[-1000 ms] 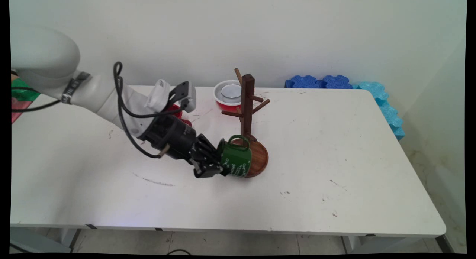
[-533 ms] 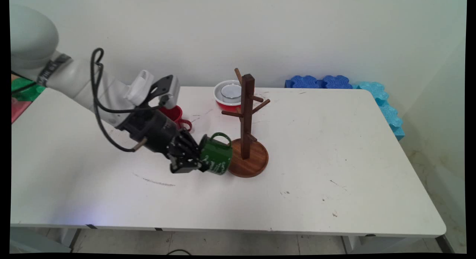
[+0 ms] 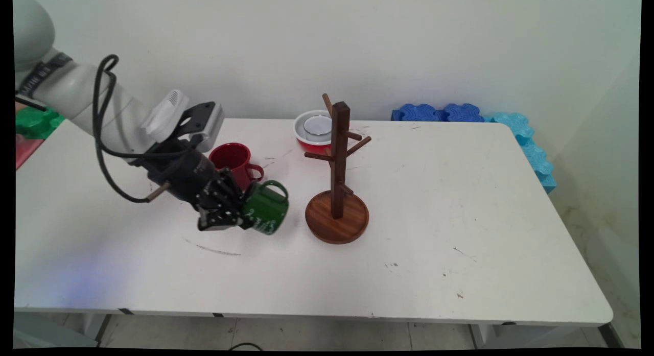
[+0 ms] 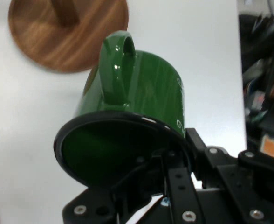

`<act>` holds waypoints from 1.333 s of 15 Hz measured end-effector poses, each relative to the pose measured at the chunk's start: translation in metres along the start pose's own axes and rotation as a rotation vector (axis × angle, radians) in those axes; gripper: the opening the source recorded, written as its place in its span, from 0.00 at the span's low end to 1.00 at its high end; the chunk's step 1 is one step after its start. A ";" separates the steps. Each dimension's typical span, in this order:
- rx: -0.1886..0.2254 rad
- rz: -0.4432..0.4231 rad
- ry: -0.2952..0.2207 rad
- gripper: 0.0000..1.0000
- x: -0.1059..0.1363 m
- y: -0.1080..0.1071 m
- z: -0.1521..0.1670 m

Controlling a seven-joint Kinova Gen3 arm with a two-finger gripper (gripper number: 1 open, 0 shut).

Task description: Place the picked object on the table

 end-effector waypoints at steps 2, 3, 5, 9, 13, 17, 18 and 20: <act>0.016 0.040 -0.043 0.00 -0.006 -0.003 -0.005; 0.021 0.053 -0.057 0.00 -0.008 -0.004 -0.006; 0.034 0.085 -0.089 0.00 -0.012 -0.007 -0.008; 0.068 0.163 -0.168 0.00 -0.026 -0.010 -0.010; 0.094 0.221 -0.244 0.00 -0.041 -0.012 -0.005; 0.113 0.255 -0.301 0.00 -0.054 -0.013 0.000; 0.116 0.260 -0.310 0.00 -0.055 -0.013 0.000; 0.124 0.270 -0.330 0.00 -0.060 -0.015 0.003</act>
